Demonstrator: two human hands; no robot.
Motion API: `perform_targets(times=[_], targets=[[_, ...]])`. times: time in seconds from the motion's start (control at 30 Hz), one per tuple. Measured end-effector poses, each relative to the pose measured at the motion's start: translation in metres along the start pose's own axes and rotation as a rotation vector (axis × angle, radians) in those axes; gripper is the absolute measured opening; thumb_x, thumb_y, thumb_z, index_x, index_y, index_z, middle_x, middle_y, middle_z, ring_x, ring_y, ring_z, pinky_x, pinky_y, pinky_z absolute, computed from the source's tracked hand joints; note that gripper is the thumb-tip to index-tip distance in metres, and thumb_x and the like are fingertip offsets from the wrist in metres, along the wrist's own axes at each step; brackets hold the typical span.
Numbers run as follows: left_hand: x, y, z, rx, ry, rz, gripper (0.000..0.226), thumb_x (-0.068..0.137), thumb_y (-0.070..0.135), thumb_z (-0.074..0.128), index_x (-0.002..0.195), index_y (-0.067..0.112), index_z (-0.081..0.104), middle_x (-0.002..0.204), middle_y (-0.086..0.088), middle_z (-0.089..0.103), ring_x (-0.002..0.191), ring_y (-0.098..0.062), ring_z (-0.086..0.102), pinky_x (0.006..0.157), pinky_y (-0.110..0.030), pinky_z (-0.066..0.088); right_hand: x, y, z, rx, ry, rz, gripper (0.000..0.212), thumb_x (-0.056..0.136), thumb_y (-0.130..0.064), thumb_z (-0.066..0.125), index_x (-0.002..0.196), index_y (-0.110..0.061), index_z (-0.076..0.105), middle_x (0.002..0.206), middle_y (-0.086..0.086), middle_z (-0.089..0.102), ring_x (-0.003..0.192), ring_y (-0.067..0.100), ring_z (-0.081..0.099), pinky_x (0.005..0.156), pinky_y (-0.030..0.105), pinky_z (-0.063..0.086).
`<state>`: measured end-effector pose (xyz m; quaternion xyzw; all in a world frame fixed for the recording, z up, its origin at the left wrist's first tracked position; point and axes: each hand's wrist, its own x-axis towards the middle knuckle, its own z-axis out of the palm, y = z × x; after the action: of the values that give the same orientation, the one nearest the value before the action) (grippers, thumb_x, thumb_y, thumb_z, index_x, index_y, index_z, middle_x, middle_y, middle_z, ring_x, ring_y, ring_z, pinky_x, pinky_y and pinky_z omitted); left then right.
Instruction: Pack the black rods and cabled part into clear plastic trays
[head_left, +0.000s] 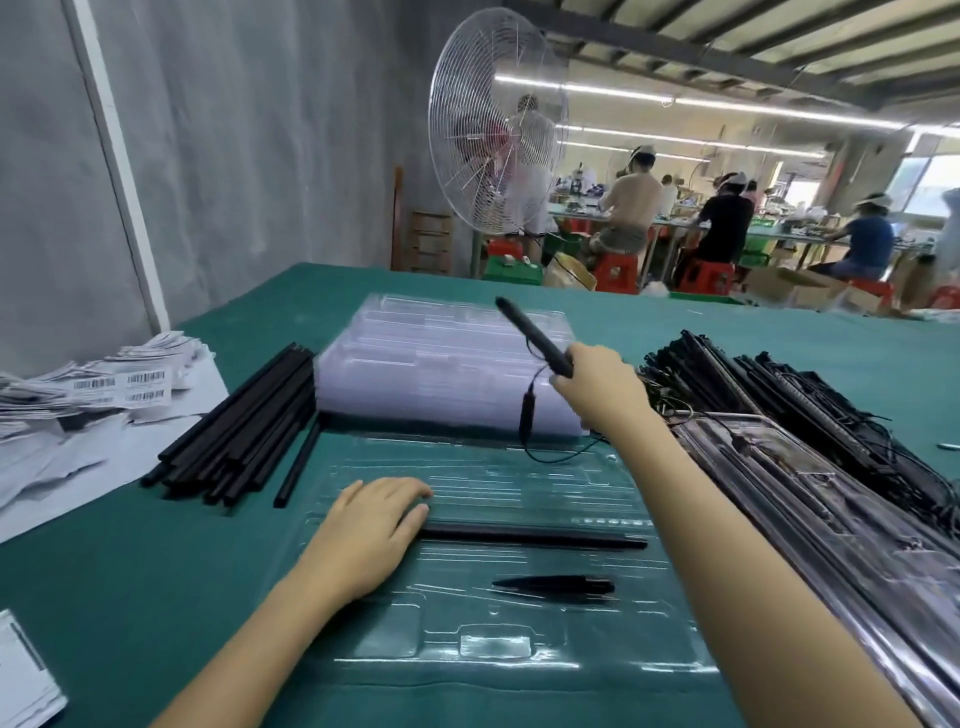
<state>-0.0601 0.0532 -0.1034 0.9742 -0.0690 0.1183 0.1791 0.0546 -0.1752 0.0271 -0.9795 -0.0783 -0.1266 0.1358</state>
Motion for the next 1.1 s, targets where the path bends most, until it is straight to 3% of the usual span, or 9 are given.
perform_targets(times=[0.1,0.2,0.33,0.43,0.53,0.63,0.73,0.9,1.1], targets=[[-0.001,-0.002,-0.002,-0.031,-0.018,0.003,0.033,0.102,0.039,0.029,0.131,0.036,0.046,0.138,0.022,0.043,0.133,0.002,0.031,0.116,-0.032,0.008,-0.017,-0.001,0.01,0.115,-0.113,-0.108,0.042,0.082,-0.042,0.068,0.115,-0.019,0.055,0.112,0.007,0.049,0.084,0.025,0.055,0.077,0.035,0.049],[-0.002,-0.005,-0.004,-0.156,0.053,-0.005,0.034,0.101,0.034,0.038,0.131,0.024,0.05,0.138,0.01,0.048,0.131,-0.006,0.037,0.113,-0.029,0.02,-0.041,-0.004,0.014,0.371,-0.26,-0.209,0.047,0.076,-0.038,0.076,0.114,-0.018,0.058,0.103,0.002,0.06,0.077,0.015,0.056,0.063,0.021,0.044],[-0.005,-0.002,-0.021,-0.439,0.511,-0.01,0.029,0.094,0.032,0.054,0.119,0.017,0.049,0.114,0.003,0.048,0.109,-0.013,0.049,0.097,-0.031,0.041,-0.071,-0.012,0.023,0.474,-0.333,-0.283,0.035,0.075,-0.016,0.071,0.108,-0.02,0.06,0.084,-0.006,0.063,0.068,0.01,0.06,0.053,0.009,0.04],[-0.008,0.0,-0.04,-0.616,0.674,0.039,0.05,0.084,0.067,0.047,0.121,0.035,0.036,0.118,0.008,0.039,0.099,-0.001,0.05,0.087,-0.017,0.043,-0.085,-0.019,0.027,0.321,-0.329,-0.376,0.047,0.079,-0.013,0.065,0.124,-0.024,0.058,0.101,-0.007,0.064,0.084,0.002,0.058,0.074,0.016,0.047],[-0.011,-0.002,-0.055,-0.835,0.473,-0.019,0.048,0.077,0.078,0.04,0.117,0.051,0.037,0.115,0.018,0.056,0.091,0.004,0.063,0.079,-0.016,0.048,-0.097,-0.022,0.031,0.103,-0.317,-0.434,0.059,0.082,-0.016,0.061,0.136,-0.033,0.046,0.106,-0.004,0.05,0.104,0.016,0.051,0.086,0.031,0.045],[-0.008,-0.009,-0.055,-0.777,0.156,-0.107,0.026,0.088,0.055,0.051,0.099,0.037,0.065,0.094,0.012,0.072,0.092,-0.003,0.065,0.084,-0.018,0.045,-0.107,-0.027,0.039,0.086,-0.296,-0.487,0.062,0.084,-0.014,0.06,0.141,-0.031,0.041,0.108,0.0,0.05,0.106,0.02,0.05,0.087,0.031,0.042],[-0.01,-0.015,-0.055,-0.719,-0.02,-0.162,0.009,0.089,0.03,0.065,0.087,0.03,0.074,0.087,0.007,0.073,0.066,-0.017,0.063,0.059,-0.024,0.051,-0.111,-0.025,0.047,0.082,-0.179,-0.532,0.06,0.085,-0.016,0.06,0.141,-0.025,0.04,0.125,0.001,0.055,0.117,0.021,0.046,0.098,0.031,0.035],[-0.012,-0.026,-0.058,-0.724,-0.075,-0.193,0.017,0.092,0.022,0.061,0.088,0.014,0.074,0.075,-0.02,0.065,0.049,-0.016,0.047,0.047,-0.021,0.042,-0.112,-0.008,0.049,0.0,-0.079,-0.49,0.048,0.086,-0.036,0.061,0.131,-0.026,0.047,0.124,-0.005,0.054,0.119,0.017,0.044,0.098,0.03,0.028],[-0.017,-0.04,-0.068,-0.897,-0.122,-0.18,0.026,0.083,0.031,0.06,0.09,0.011,0.074,0.059,-0.003,0.05,0.044,-0.007,0.039,0.042,-0.015,0.034,-0.11,0.028,0.018,0.135,-0.145,-0.243,0.077,0.063,-0.082,0.042,0.12,-0.034,0.058,0.113,-0.013,0.063,0.106,0.009,0.057,0.098,0.035,0.042]])
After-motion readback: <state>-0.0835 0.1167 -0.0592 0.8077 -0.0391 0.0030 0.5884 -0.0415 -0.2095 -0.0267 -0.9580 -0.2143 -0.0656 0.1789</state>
